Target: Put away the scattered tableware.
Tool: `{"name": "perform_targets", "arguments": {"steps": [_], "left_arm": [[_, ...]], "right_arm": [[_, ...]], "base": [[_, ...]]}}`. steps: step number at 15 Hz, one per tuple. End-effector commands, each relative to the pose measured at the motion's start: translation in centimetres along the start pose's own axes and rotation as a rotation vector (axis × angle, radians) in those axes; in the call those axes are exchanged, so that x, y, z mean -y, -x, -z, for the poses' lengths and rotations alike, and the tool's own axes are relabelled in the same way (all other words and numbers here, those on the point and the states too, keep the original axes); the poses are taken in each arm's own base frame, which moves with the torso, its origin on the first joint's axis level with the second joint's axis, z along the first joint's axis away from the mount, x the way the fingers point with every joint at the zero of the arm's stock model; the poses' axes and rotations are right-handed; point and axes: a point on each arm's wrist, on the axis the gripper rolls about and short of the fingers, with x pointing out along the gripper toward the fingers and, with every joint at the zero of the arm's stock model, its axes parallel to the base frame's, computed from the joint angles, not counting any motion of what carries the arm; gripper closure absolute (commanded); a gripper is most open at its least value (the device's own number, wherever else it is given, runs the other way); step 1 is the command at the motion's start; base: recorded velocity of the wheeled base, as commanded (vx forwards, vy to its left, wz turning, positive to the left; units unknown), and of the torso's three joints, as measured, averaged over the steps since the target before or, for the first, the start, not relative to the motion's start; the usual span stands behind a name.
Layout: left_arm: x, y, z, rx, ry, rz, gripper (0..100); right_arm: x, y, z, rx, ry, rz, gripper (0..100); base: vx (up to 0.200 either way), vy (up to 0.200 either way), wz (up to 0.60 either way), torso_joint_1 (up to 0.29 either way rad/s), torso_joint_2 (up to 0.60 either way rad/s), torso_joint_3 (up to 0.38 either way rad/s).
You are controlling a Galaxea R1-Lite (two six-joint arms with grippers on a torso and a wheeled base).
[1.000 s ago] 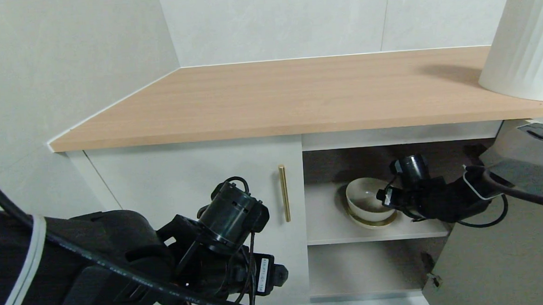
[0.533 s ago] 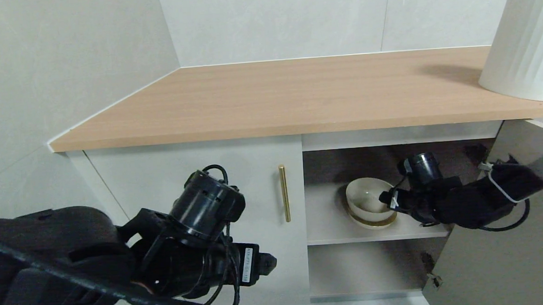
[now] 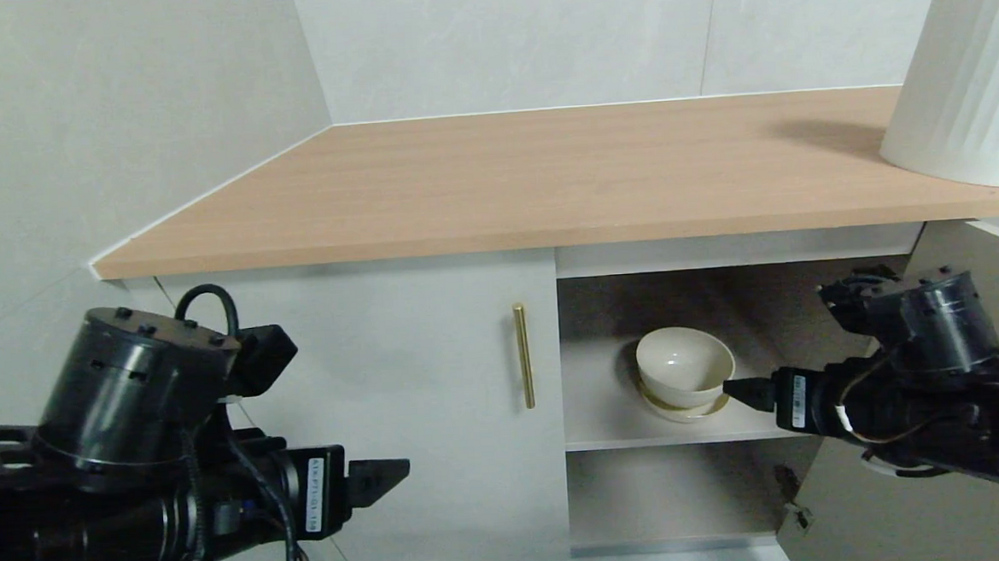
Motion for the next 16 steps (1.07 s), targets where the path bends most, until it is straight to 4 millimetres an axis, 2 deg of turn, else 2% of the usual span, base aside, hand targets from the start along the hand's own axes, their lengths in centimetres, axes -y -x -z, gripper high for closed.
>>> {"name": "perform_targets", "arguments": {"steps": [1, 4, 7, 13, 16], "left_arm": [[-1.4, 1.4, -0.4, 0.061, 0.047, -0.019, 0], [-1.4, 1.6, -0.6, 0.074, 0.05, -0.012, 0], [-1.0, 0.8, -0.9, 0.103, 0.055, 0.0, 0], [-0.9, 0.6, -0.9, 0.101, 0.057, 0.002, 0], [-0.9, 0.6, -0.9, 0.101, 0.056, 0.003, 0]], "right_arm": [[-0.1, 5.0, 0.0, 0.027, 0.039, -0.078, 0], [0.2, 5.5, 0.8, -0.025, 0.091, -0.065, 0], [-0.3, 5.5, 1.3, -0.047, 0.133, -0.069, 0], [-0.1, 6.1, 1.5, -0.056, 0.201, -0.045, 0], [0.1, 6.5, 1.6, -0.067, 0.205, -0.038, 0]], "base": [[0.0, 0.0, 0.0, 0.0, 0.0, 0.0], [0.0, 0.0, 0.0, 0.0, 0.0, 0.0], [0.0, 0.0, 0.0, 0.0, 0.0, 0.0], [0.0, 0.0, 0.0, 0.0, 0.0, 0.0], [-0.2, 0.0, 0.0, 0.004, 0.0, -0.002]]}}
